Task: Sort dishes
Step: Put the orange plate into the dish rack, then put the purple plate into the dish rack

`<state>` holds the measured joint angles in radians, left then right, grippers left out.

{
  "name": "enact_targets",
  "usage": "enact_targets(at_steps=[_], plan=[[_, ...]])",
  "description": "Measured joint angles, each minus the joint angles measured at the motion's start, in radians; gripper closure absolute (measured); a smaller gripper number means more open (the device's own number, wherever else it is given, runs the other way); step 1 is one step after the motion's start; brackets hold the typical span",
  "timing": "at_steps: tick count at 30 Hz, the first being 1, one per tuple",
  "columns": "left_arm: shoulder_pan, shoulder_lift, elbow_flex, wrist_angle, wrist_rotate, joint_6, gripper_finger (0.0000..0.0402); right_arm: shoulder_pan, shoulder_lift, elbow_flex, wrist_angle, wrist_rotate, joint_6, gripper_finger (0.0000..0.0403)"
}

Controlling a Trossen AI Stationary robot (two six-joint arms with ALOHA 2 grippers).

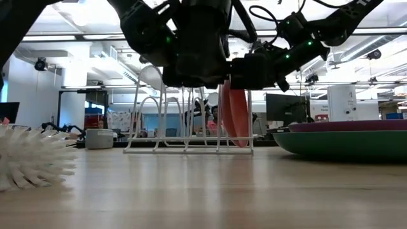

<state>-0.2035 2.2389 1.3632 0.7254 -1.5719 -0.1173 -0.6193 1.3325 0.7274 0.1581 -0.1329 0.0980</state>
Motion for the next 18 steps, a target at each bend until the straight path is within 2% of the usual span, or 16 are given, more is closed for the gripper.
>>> enact_targets(at_steps=[10,18], plan=[[-0.012,-0.049,0.000,0.000,0.000,0.074,0.0161,0.000,-0.086,0.000,-0.090,0.031,-0.022,0.0403],[-0.066,-0.156,0.000,0.012,0.000,0.246,0.0161,0.000,-0.271,0.001,-0.384,0.054,-0.051,0.0403]])
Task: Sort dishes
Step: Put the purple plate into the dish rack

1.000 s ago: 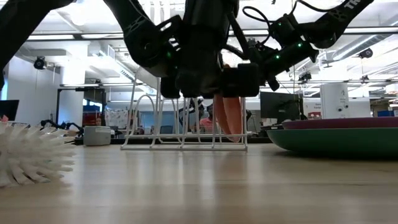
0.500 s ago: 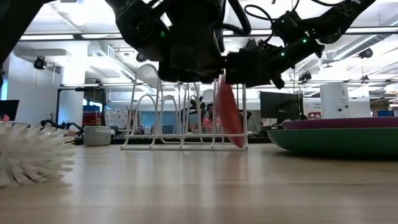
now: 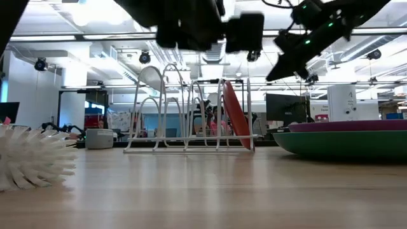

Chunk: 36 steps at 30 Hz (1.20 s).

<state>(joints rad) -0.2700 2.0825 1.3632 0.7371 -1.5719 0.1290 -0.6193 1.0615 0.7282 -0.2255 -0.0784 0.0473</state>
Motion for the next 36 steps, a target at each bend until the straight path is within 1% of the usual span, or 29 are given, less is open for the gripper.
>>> enact_targets(at_steps=[2,5,7,10,12,13,16,17,18,21,26,33,36], plan=[[-0.024,-0.026,0.000,-0.001,0.004,0.051,0.0161,0.000,-0.056,0.001,-0.113,-0.007,0.001,0.0403],[-0.067,-0.057,0.000,-0.002,0.057,0.125,0.0161,0.014,-0.134,-0.006,-0.279,-0.029,0.034,0.0403],[-0.093,-0.071,0.000,-0.004,0.120,0.149,0.0161,0.038,-0.179,-0.026,-0.343,-0.036,0.094,0.0403],[-0.123,-0.088,0.000,-0.019,0.236,0.133,0.0165,0.101,-0.226,-0.072,-0.369,-0.045,0.193,0.0403],[-0.129,-0.113,0.000,-0.086,0.364,0.053,0.0170,0.153,-0.251,-0.105,-0.370,-0.061,0.247,0.0403],[-0.129,-0.131,0.000,-0.154,0.455,-0.020,0.0174,0.177,-0.258,-0.119,-0.376,-0.061,0.274,0.0403],[-0.104,-0.189,0.000,-0.416,0.807,-0.286,0.0184,0.242,-0.272,-0.148,-0.400,-0.053,0.338,0.0403],[-0.093,-0.197,0.001,-0.475,0.881,-0.357,0.0188,0.261,-0.276,-0.152,-0.411,-0.048,0.356,0.0403],[-0.083,-0.201,0.001,-0.528,0.918,-0.413,0.0191,0.279,-0.280,-0.156,-0.425,-0.037,0.372,0.0403],[-0.073,-0.200,0.000,-0.633,0.930,-0.481,0.0197,0.333,-0.283,-0.159,-0.485,0.009,0.420,0.0403],[-0.075,-0.200,0.000,-0.683,1.009,-0.499,0.0198,0.406,-0.279,-0.159,-0.592,0.030,0.488,0.0403],[-0.073,-0.199,0.000,-0.712,1.008,-0.513,0.0199,0.474,-0.265,-0.159,-0.675,0.036,0.563,0.0402],[-0.073,-0.199,0.000,-0.727,1.005,-0.527,0.0199,0.484,-0.252,-0.159,-0.699,0.089,0.589,0.0393]])
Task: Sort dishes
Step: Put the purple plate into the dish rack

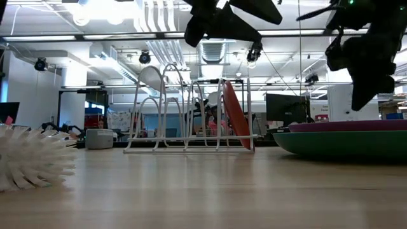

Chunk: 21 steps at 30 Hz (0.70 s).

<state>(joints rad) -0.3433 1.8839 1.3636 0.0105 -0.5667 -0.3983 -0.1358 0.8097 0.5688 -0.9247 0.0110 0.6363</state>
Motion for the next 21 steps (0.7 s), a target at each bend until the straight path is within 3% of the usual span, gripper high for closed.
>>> enact_targets(at_steps=[13,21], plan=[[-0.001,0.001,0.000,-0.098,-0.053,-0.066,0.0199,0.001,0.154,-0.013,-0.019,0.095,0.019,0.0306],[-0.001,0.001,0.000,-0.105,-0.053,-0.065,0.0199,0.001,0.167,-0.013,-0.012,0.096,0.009,0.0274]])
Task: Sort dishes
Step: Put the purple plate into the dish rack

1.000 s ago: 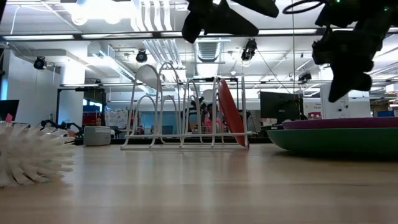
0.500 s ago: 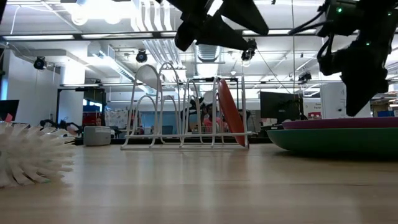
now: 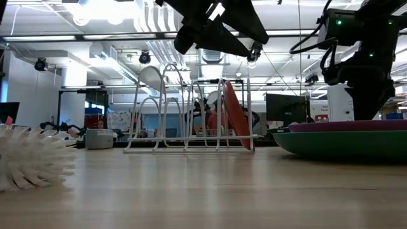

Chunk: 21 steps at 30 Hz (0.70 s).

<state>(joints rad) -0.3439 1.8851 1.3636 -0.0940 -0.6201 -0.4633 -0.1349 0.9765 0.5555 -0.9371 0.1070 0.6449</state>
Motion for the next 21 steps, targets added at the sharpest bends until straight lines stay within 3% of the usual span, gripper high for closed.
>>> enact_targets(at_steps=[7,11,16,21], plan=[[0.000,0.000,0.000,0.000,-0.001,0.000,0.0199,0.000,0.007,-0.019,0.038,-0.001,-0.003,0.0291],[0.000,0.000,-0.001,0.000,-0.034,0.001,0.0199,0.000,0.007,-0.033,0.064,-0.003,-0.016,0.0321],[0.000,0.000,-0.001,0.001,-0.053,0.001,0.0199,0.000,0.006,-0.031,0.062,-0.006,-0.052,0.0388],[0.000,0.000,-0.001,0.004,-0.096,0.001,0.0199,0.000,-0.003,-0.008,0.058,-0.011,-0.071,0.0395]])
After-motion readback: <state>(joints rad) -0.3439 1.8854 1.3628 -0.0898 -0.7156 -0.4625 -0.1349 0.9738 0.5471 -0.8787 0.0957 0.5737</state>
